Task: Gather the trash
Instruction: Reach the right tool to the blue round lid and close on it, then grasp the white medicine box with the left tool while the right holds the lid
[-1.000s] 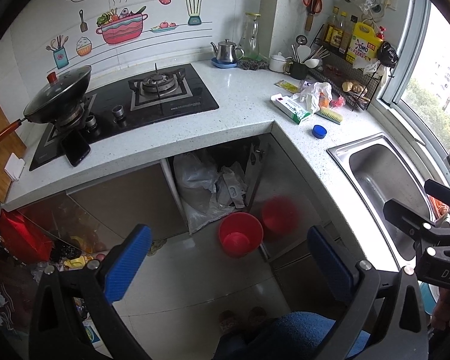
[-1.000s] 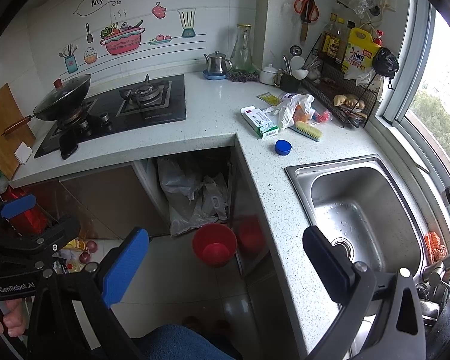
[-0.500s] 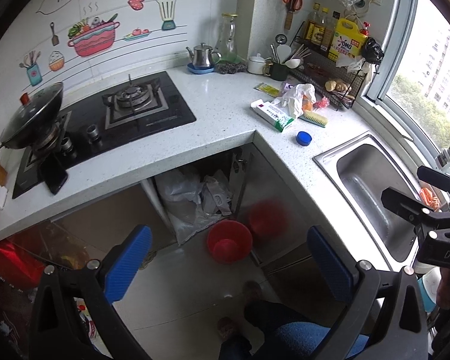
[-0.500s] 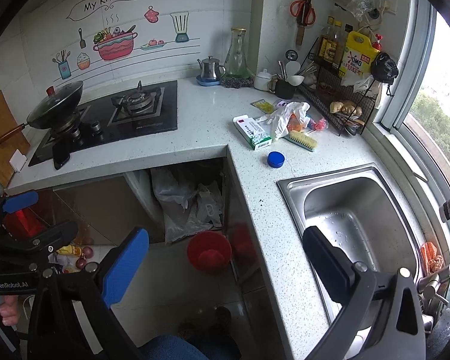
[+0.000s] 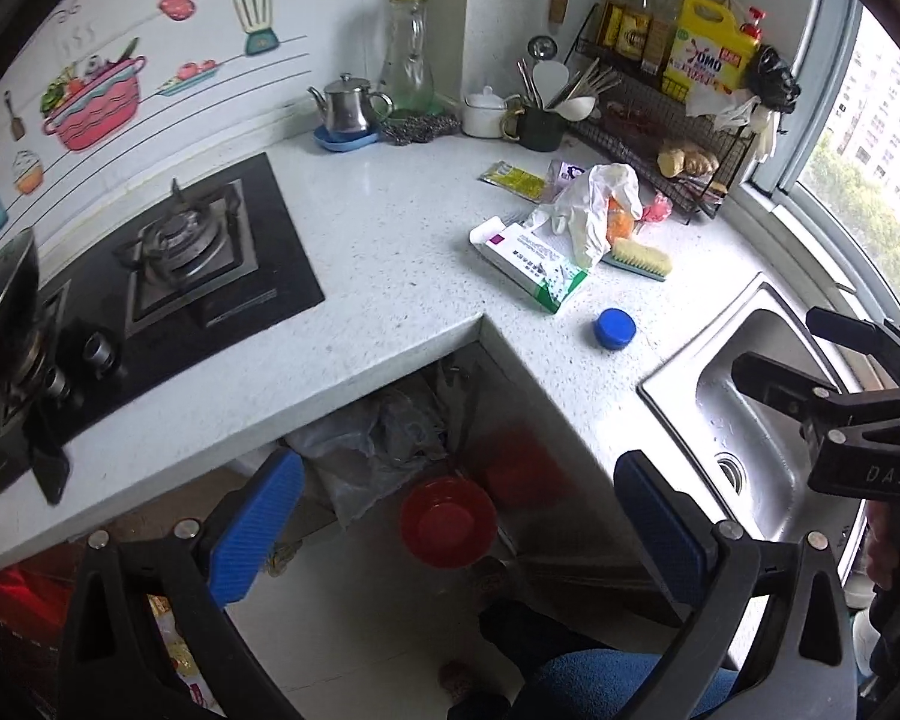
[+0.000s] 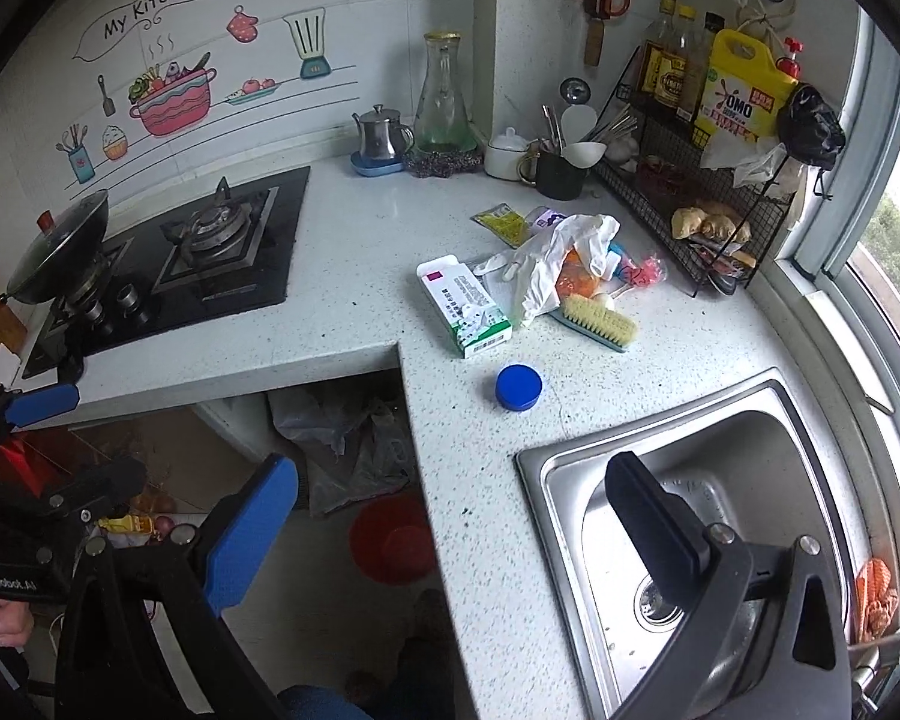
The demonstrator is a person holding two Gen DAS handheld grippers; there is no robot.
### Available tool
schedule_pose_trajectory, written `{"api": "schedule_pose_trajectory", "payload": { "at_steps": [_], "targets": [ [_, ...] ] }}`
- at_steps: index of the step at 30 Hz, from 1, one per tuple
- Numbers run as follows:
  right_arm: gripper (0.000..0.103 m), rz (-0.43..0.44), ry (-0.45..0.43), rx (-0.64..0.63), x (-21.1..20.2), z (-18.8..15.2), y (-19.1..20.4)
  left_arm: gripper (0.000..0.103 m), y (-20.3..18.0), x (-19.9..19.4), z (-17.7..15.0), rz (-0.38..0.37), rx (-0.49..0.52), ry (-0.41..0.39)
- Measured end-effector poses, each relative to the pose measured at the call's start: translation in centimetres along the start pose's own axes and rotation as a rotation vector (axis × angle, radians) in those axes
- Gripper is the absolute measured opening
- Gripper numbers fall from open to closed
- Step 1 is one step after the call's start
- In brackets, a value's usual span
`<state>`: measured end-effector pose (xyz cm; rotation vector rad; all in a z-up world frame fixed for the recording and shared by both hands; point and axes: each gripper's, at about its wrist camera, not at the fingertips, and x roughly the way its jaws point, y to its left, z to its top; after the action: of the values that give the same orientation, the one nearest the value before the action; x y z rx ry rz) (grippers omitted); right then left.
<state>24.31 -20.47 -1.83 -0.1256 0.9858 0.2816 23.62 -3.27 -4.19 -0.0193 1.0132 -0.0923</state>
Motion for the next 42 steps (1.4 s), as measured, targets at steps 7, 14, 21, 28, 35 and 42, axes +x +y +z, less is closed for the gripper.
{"api": "schedule_pose_trajectory", "payload": {
  "at_steps": [7,14,21,28,35,42],
  "targets": [
    [0.102,0.010,0.105,-0.028,7.4,3.3,-3.3,0.103,-0.8,7.7,4.7,-0.056,-0.070,0.127],
    [0.096,0.020,0.242,-0.072,14.3,4.1,-5.6,0.103,-1.6,13.6,6.3,-0.029,-0.076,0.228],
    [0.088,0.052,0.339,-0.083,18.2,3.1,-6.7,0.099,-2.4,17.7,7.3,-0.018,-0.092,0.290],
    [0.077,0.077,0.379,-0.083,19.2,2.5,-7.0,0.097,-3.3,19.2,7.7,-0.020,-0.084,0.329],
    [0.066,0.102,0.380,-0.079,19.0,2.5,-7.2,0.097,-3.6,18.9,8.1,-0.005,-0.087,0.337],
    [0.043,0.126,0.353,-0.086,19.1,3.1,-7.0,0.097,-4.0,19.2,9.0,-0.018,-0.112,0.345]
  ]
}}
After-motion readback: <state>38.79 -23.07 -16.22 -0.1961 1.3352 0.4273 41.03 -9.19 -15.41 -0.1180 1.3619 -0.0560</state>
